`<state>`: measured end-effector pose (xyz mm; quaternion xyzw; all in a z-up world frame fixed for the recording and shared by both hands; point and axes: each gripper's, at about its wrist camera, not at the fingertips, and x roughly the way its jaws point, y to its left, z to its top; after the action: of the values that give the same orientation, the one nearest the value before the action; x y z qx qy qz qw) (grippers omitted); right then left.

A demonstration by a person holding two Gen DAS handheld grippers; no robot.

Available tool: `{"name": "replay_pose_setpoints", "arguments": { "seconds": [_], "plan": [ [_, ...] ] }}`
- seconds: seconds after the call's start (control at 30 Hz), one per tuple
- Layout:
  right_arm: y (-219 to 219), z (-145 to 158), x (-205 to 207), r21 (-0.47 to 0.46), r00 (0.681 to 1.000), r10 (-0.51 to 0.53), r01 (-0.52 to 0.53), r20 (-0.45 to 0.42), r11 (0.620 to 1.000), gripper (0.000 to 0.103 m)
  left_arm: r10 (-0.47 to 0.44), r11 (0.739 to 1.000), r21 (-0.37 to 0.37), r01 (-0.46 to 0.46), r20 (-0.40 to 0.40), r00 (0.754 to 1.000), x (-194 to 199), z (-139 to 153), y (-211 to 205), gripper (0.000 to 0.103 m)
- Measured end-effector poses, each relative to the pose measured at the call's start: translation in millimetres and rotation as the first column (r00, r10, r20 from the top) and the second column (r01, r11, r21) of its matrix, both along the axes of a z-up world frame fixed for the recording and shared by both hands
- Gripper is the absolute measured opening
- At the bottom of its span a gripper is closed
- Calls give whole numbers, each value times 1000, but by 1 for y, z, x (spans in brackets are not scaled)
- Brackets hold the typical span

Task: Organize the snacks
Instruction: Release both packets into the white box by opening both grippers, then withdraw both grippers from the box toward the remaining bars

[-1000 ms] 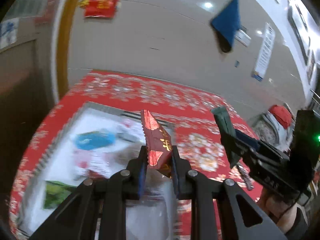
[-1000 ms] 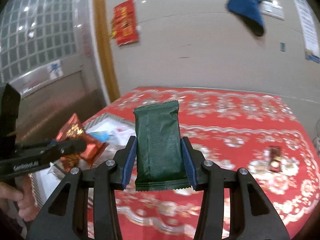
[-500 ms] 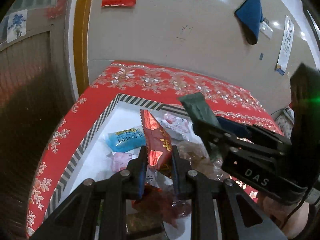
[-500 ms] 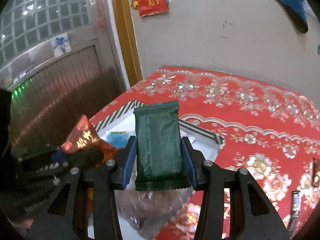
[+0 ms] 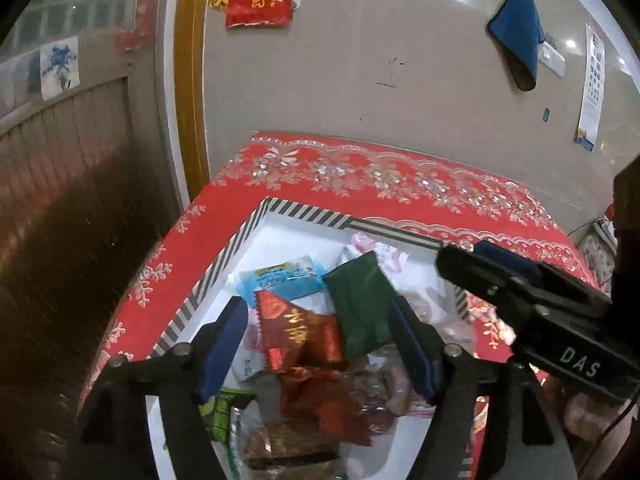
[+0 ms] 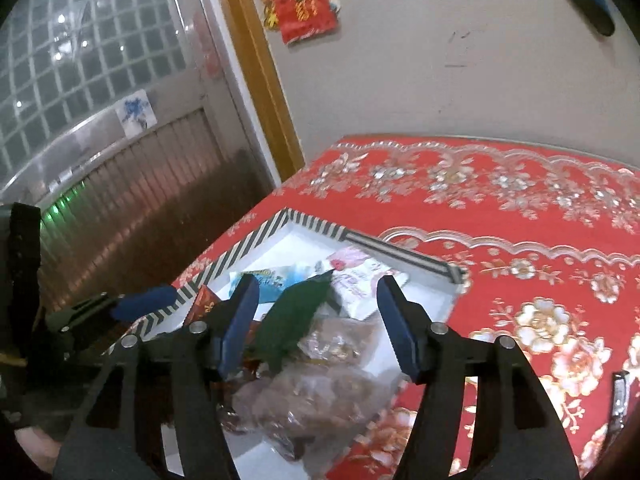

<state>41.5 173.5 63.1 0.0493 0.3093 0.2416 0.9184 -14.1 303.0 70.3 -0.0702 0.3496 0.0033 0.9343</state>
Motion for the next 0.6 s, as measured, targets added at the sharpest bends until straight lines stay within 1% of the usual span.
{"name": "replay_pose_setpoints", "arguments": {
  "seconds": [0.07, 0.17, 0.2, 0.33, 0.43, 0.5, 0.53, 0.6],
  "plan": [
    [-12, 6, -6, 4, 1000, -20, 20, 24, 1000, 62, -12, 1000, -3, 12, 17, 1000, -4, 8, -11, 75],
    [-36, 15, -17, -9, 996, -56, 57, 70, 998, 62, -52, 999, -3, 52, 55, 997, -10, 20, -37, 82],
    [-47, 18, -21, -17, 993, -73, 75, 88, 997, 62, -73, 997, 3, 73, 66, 995, -13, 24, -49, 85],
    [-99, 24, -29, -55, 981, -151, 159, 122, 986, 62, -183, 983, 27, 181, 105, 977, -21, 35, -106, 87],
    [-152, 21, -32, -99, 960, -249, 262, 128, 960, 63, -268, 963, 31, 266, 134, 954, -24, 36, -151, 93],
    [-197, 11, -30, -138, 932, -348, 360, 105, 923, 64, -312, 950, 29, 311, 134, 941, -18, 31, -178, 94],
    [-212, 7, -29, -144, 922, -376, 386, 93, 911, 64, -324, 946, 24, 324, 127, 937, -12, 28, -190, 94],
    [-248, -5, -26, -148, 894, -446, 448, 53, 882, 64, -336, 940, -20, 341, 116, 935, 4, 21, -208, 94]
  ]
}}
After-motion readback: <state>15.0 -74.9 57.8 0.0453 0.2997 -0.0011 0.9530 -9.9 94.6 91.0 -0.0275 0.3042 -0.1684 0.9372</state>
